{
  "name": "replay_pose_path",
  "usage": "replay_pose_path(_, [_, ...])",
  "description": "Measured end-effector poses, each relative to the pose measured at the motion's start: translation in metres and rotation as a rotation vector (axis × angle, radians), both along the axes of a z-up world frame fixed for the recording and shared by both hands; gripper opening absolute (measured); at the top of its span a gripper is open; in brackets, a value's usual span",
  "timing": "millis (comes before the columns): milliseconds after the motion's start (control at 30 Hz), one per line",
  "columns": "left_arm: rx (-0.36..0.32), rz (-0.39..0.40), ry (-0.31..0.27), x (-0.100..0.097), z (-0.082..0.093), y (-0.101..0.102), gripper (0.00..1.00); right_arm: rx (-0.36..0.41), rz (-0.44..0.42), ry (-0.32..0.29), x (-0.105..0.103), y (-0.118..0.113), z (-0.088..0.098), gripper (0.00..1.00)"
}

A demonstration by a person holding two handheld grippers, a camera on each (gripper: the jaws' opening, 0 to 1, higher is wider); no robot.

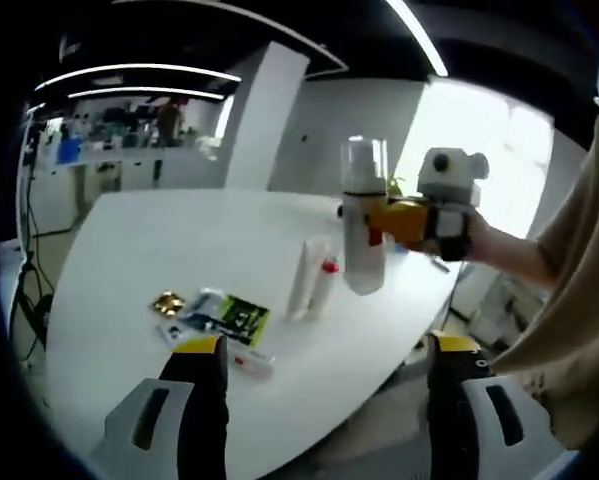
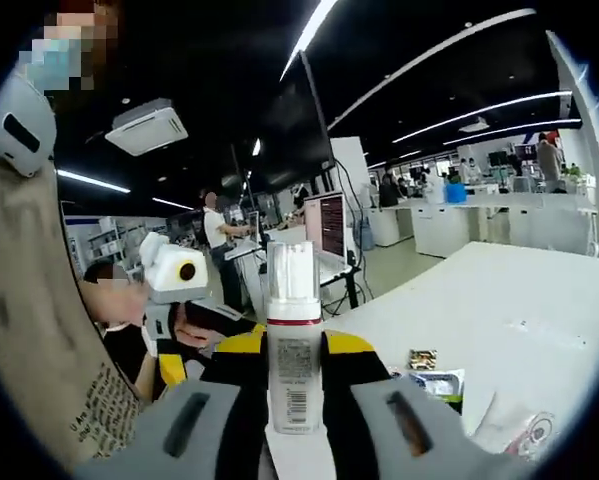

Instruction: Arrange the skincare products in the storage area until every visible bottle or jar stands upright without overlapping.

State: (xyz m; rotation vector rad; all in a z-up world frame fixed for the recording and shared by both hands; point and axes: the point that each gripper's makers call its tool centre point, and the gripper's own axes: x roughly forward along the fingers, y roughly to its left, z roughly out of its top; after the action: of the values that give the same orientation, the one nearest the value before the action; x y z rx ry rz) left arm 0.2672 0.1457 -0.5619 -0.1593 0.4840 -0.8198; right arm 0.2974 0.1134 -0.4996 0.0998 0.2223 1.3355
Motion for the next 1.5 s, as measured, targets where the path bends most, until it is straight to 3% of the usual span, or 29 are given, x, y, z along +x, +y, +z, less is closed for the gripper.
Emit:
replay_pose_path(133, [-0.017,-0.055,-0.014,-0.007,0.007,-0.010,0.78,0.047,0.091,0.038,-0.024,0.005,0.002,0.19])
replay_pose_path(200, [-0.023,-0.177,-0.032,-0.023,0.013,-0.024,0.77,0.070,0.129,0.052,-0.037,0.007,0.002,0.19])
replay_pose_path(300, [-0.039,-0.235,-0.035,-0.034,0.019,-0.033,0.77,0.080,0.146,0.055,-0.046,0.007,0.001,0.19])
replay_pose_path(533, [-0.043,-0.279,-0.037,-0.041,0.023,-0.039,0.65,0.161,0.174,0.069,-0.064,0.007,0.012,0.19])
replay_pose_path(1133, [-0.052,-0.399,-0.077,-0.050,0.038,-0.064,0.33,0.175,0.170,0.044,-0.085,-0.007,0.021,0.19])
replay_pose_path(1400, [-0.084,-0.480,-0.073,-0.059,0.042,-0.080,0.23,0.165,0.137,0.023,-0.084,-0.024,0.021,0.19])
replay_pose_path(1500, [-0.094,-0.494,-0.074,-0.057,0.044,-0.087,0.26,0.189,0.131,0.020,-0.086,-0.030,0.023,0.19])
